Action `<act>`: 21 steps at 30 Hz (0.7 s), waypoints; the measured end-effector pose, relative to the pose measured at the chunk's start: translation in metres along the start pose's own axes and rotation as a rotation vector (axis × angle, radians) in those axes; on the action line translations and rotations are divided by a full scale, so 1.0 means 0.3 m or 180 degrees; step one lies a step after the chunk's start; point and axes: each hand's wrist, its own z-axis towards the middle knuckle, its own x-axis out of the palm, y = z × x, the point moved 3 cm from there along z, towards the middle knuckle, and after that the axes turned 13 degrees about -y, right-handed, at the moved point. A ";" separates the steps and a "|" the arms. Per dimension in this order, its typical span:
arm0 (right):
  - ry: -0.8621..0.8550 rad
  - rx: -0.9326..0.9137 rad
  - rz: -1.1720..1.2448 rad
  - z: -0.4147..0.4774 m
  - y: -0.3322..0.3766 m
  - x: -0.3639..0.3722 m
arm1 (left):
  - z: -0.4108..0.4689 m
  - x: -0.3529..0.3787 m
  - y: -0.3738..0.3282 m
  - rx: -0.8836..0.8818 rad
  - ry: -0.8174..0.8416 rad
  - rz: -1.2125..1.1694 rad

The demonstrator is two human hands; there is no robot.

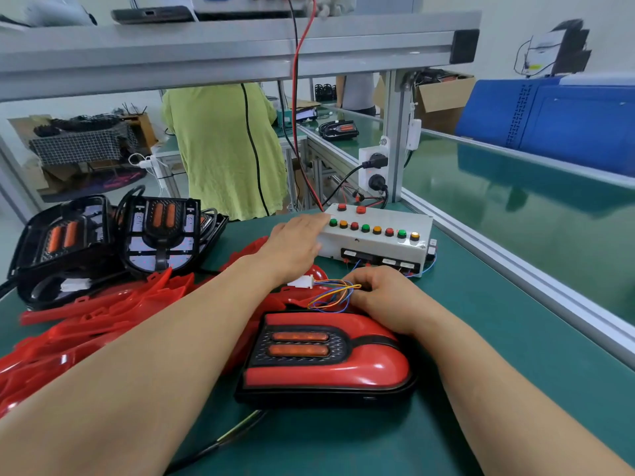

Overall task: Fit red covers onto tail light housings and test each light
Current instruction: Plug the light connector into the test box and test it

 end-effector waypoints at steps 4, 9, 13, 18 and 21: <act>0.0005 -0.0036 -0.0015 0.000 0.003 0.001 | -0.018 -0.014 -0.028 0.0175 -0.0165 -0.0207; 0.0022 -0.0010 0.0032 0.002 0.000 0.001 | -0.009 -0.017 -0.066 0.0348 -0.0107 -0.0151; 0.0045 -0.0003 0.0091 0.003 -0.003 0.003 | 0.005 -0.011 -0.091 0.0388 -0.0072 -0.0038; 0.0058 0.0023 0.0154 0.002 -0.008 0.004 | 0.011 -0.013 -0.107 0.0378 -0.0047 -0.0012; 0.0066 0.0023 0.0157 0.002 -0.006 0.003 | 0.008 -0.016 -0.108 0.0333 -0.0083 -0.0133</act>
